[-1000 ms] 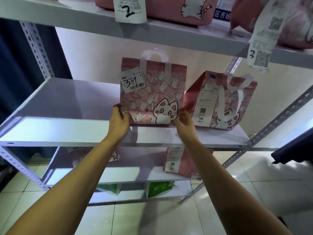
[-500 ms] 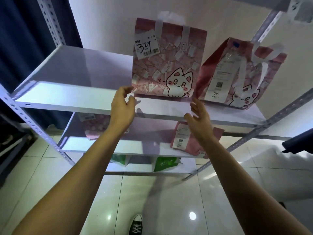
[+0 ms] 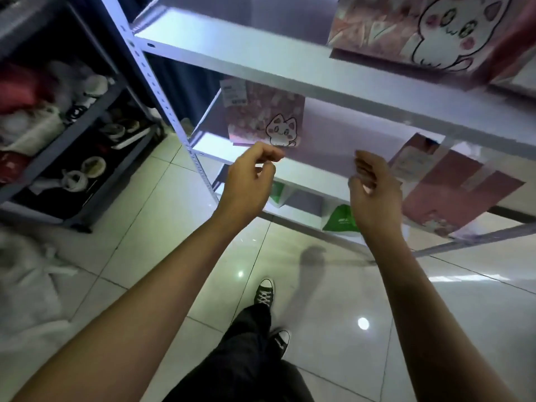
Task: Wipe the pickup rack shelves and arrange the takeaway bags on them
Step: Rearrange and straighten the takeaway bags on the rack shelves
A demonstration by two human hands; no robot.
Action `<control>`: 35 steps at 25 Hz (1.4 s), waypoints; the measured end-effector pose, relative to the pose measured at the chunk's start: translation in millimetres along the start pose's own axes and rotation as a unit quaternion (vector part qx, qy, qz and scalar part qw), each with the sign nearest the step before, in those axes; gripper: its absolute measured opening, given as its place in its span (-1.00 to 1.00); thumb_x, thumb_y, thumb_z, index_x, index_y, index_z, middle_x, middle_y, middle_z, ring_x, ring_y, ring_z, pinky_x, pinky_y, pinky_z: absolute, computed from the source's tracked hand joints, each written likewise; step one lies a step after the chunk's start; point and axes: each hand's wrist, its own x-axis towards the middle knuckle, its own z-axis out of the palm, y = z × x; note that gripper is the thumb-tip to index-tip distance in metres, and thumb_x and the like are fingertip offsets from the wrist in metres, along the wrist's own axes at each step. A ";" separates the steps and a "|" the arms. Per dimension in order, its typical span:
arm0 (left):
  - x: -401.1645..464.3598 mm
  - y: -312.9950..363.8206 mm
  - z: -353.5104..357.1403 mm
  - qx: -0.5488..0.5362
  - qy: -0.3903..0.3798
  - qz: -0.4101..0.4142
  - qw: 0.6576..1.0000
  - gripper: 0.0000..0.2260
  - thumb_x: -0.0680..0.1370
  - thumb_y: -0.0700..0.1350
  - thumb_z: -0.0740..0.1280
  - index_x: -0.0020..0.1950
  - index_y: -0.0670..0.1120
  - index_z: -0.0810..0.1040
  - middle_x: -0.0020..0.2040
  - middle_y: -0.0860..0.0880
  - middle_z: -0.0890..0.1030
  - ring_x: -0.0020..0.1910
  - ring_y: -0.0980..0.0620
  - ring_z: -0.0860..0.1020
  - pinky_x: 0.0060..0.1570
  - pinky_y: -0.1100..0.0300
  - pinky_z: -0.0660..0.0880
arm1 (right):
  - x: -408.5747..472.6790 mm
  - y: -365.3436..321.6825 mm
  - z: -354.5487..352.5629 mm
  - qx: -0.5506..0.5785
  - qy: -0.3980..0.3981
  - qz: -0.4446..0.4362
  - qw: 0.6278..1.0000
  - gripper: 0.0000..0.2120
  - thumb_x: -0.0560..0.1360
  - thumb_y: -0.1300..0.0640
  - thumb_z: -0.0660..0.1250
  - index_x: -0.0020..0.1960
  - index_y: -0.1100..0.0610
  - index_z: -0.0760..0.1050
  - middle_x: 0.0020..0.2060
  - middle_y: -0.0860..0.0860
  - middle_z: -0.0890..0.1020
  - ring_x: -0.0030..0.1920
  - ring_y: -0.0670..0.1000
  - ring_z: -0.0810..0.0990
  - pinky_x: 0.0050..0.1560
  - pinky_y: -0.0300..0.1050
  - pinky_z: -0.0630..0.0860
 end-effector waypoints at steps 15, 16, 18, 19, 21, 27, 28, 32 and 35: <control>-22.7 -225.8 -30.8 0.004 -0.024 -0.126 0.992 -0.71 0.58 -0.28 0.19 0.02 0.04 0.62 -0.02 0.19 0.66 0.03 0.22 0.59 -0.03 0.39 0.47 | -47.4 125.9 194.5 -0.063 -0.063 0.068 0.994 -0.71 0.58 0.27 0.31 0.25 0.03 0.57 0.06 -0.11 0.64 -0.01 -0.22 0.60 0.06 -0.37 0.50; -14.8 -241.8 -29.9 0.007 -0.033 -0.125 0.992 -0.72 0.57 -0.28 0.19 0.02 0.04 0.62 -0.02 0.19 0.66 0.02 0.23 0.58 -0.06 0.40 0.46 | -45.3 137.6 208.7 -0.056 -0.059 0.085 0.993 -0.72 0.58 0.26 0.32 0.24 0.02 0.57 0.06 -0.12 0.65 0.02 -0.23 0.61 0.07 -0.34 0.51; -0.5 -272.2 -25.8 0.018 -0.051 -0.122 0.991 -0.73 0.57 -0.28 0.20 0.03 0.02 0.61 -0.01 0.18 0.66 -0.01 0.25 0.56 -0.10 0.45 0.41 | -39.5 161.6 235.0 -0.039 -0.051 0.115 0.991 -0.71 0.57 0.26 0.31 0.24 0.02 0.58 0.06 -0.10 0.68 0.05 -0.19 0.63 0.09 -0.31 0.52; 6.7 -289.1 -22.1 0.022 -0.059 -0.123 0.990 -0.74 0.57 -0.28 0.20 0.04 0.02 0.61 0.00 0.16 0.66 -0.01 0.25 0.56 -0.11 0.47 0.40 | -35.1 174.9 249.1 -0.035 -0.045 0.125 0.990 -0.70 0.56 0.26 0.31 0.24 0.02 0.59 0.06 -0.08 0.69 0.05 -0.17 0.64 0.11 -0.29 0.53; 19.4 -324.0 -10.1 0.025 -0.070 -0.128 0.989 -0.73 0.57 -0.29 0.19 0.03 0.00 0.61 0.00 0.14 0.66 0.00 0.23 0.56 -0.10 0.46 0.41 | -25.2 205.1 276.6 -0.035 -0.032 0.138 0.989 -0.68 0.54 0.28 0.30 0.23 0.04 0.60 0.03 -0.06 0.70 0.04 -0.14 0.65 0.14 -0.18 0.56; 56.5 -415.4 38.2 0.040 -0.075 -0.129 0.988 -0.79 0.59 -0.23 0.20 0.05 0.01 0.58 -0.02 0.13 0.66 0.01 0.18 0.58 -0.05 0.39 0.45 | 25.6 293.8 344.8 -0.069 -0.040 0.137 0.987 -0.66 0.57 0.22 0.28 0.32 0.09 0.57 0.09 -0.04 0.69 0.05 -0.08 0.65 0.15 -0.20 0.52; 67.6 -427.4 43.7 0.047 -0.079 -0.126 0.988 -0.81 0.60 -0.19 0.20 0.07 0.03 0.56 -0.01 0.11 0.66 0.02 0.15 0.58 -0.04 0.34 0.45 | 41.3 305.5 353.4 -0.090 -0.035 0.136 0.986 -0.65 0.58 0.19 0.27 0.36 0.09 0.54 0.15 -0.01 0.68 0.10 -0.04 0.64 0.14 -0.24 0.47; 118.8 -464.5 56.6 0.064 -0.070 -0.112 0.989 -0.81 0.59 -0.11 0.17 0.11 0.07 0.51 0.00 0.05 0.65 -0.04 0.07 0.57 -0.09 0.16 0.46 | 113.3 337.7 383.6 -0.068 0.023 0.175 0.982 -0.55 0.60 0.08 0.31 0.46 0.14 0.43 0.32 0.12 0.58 0.31 0.12 0.55 0.37 -0.08 0.41; 145.0 -482.4 61.5 0.084 -0.073 -0.107 0.988 -0.83 0.59 -0.12 0.19 0.10 0.07 0.51 0.00 0.07 0.64 -0.08 0.07 0.58 -0.07 0.10 0.53 | 139.2 357.7 403.4 -0.047 0.043 0.203 0.977 -0.59 0.59 0.07 0.36 0.39 0.18 0.50 0.26 0.16 0.61 0.31 0.13 0.53 0.37 -0.09 0.38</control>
